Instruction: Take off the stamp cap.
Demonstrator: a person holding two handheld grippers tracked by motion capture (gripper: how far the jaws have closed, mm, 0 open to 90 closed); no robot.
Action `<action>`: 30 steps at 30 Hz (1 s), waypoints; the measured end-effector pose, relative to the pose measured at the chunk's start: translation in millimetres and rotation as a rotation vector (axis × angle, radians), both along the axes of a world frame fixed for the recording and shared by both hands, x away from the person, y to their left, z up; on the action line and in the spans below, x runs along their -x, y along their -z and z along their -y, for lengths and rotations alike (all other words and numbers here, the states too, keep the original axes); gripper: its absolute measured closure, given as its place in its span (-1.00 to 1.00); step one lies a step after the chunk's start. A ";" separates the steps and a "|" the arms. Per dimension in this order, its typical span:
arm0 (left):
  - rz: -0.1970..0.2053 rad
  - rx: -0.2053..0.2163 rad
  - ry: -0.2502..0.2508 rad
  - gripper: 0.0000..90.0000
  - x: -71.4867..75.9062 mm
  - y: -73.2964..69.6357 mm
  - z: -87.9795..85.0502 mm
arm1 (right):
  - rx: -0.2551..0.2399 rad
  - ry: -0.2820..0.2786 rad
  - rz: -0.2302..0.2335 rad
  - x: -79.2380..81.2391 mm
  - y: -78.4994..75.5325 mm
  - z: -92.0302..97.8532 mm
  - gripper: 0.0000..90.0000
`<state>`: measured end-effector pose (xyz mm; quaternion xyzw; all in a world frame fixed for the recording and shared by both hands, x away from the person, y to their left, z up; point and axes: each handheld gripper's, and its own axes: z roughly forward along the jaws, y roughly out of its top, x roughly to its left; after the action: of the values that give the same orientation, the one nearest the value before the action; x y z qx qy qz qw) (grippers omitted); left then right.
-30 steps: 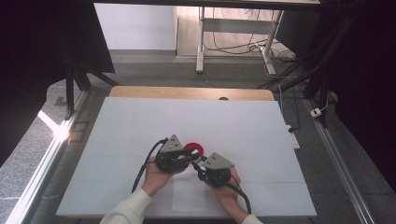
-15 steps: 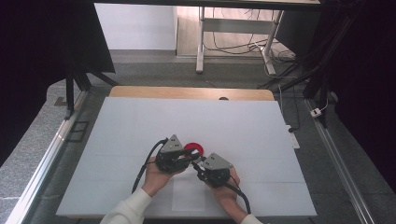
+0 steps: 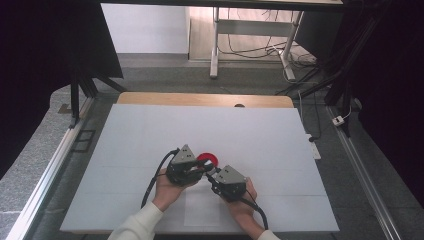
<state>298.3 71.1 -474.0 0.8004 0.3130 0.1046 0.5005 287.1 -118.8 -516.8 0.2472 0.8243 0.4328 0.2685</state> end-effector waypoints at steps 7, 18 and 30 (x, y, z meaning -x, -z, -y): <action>-0.005 0.001 0.000 0.67 -0.1 0.0 -0.8 | 0.001 -0.002 0.005 0.6 0.6 -0.4 0.45; -0.008 0.012 0.001 0.67 0.3 -0.7 -1.9 | 0.000 0.002 0.011 2.0 -0.3 0.1 0.45; -0.013 0.022 0.000 0.67 0.4 -1.0 -2.7 | 0.020 -0.011 0.022 2.1 -1.6 0.8 0.46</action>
<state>297.9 73.8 -473.0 0.7954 0.3173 0.0959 0.5073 285.0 -119.5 -515.2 0.2352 0.8270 0.4288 0.2773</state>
